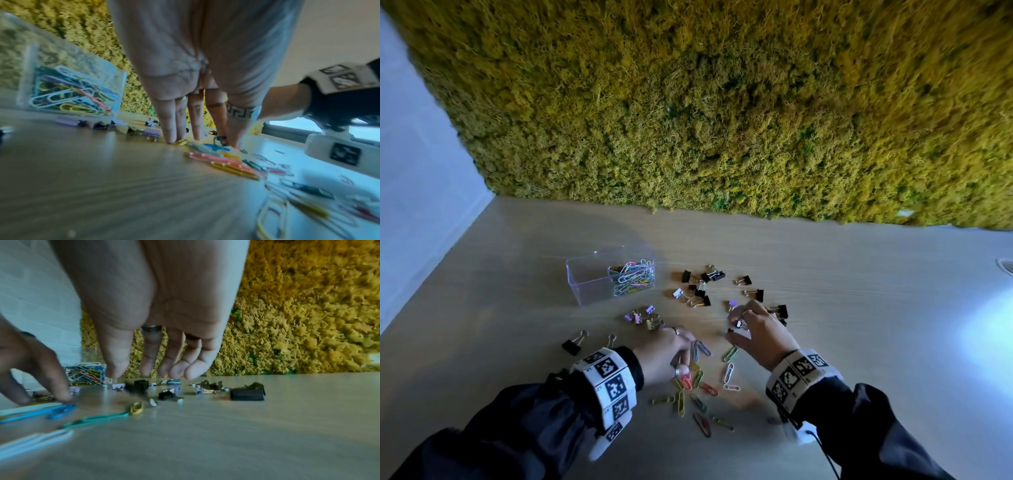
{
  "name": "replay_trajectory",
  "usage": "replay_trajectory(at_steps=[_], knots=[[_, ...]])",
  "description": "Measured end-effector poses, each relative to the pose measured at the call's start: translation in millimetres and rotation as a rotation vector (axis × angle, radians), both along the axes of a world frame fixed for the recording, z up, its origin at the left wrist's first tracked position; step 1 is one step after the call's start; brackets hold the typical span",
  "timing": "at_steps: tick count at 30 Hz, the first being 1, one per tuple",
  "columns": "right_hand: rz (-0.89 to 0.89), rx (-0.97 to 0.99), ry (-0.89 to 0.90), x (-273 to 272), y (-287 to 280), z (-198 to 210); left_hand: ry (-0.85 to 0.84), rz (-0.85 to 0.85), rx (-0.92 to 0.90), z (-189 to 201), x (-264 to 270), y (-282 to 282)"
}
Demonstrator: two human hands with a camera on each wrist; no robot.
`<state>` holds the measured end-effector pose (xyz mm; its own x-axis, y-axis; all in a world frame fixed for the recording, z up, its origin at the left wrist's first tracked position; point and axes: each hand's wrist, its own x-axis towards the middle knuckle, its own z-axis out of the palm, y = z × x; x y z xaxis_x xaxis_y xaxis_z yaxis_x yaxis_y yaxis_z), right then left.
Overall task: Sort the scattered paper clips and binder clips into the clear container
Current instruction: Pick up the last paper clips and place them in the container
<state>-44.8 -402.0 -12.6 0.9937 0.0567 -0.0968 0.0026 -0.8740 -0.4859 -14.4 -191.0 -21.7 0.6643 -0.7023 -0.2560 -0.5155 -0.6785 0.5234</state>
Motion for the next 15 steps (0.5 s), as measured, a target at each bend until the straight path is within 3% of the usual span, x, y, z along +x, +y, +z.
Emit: replay_trajectory(at_steps=[4,7,12,15], knots=[[0.058,-0.092,0.150,-22,13,-8,-0.013,0.013,0.011,3,8,-1],[0.086,-0.015,0.251,-37,21,-12,0.085,-0.016,0.071,2,9,-4],[0.224,0.099,0.181,-55,27,-11,0.182,-0.100,0.161,7,-1,2],[0.187,0.101,0.134,-58,17,-17,0.160,-0.106,0.154,10,-5,6]])
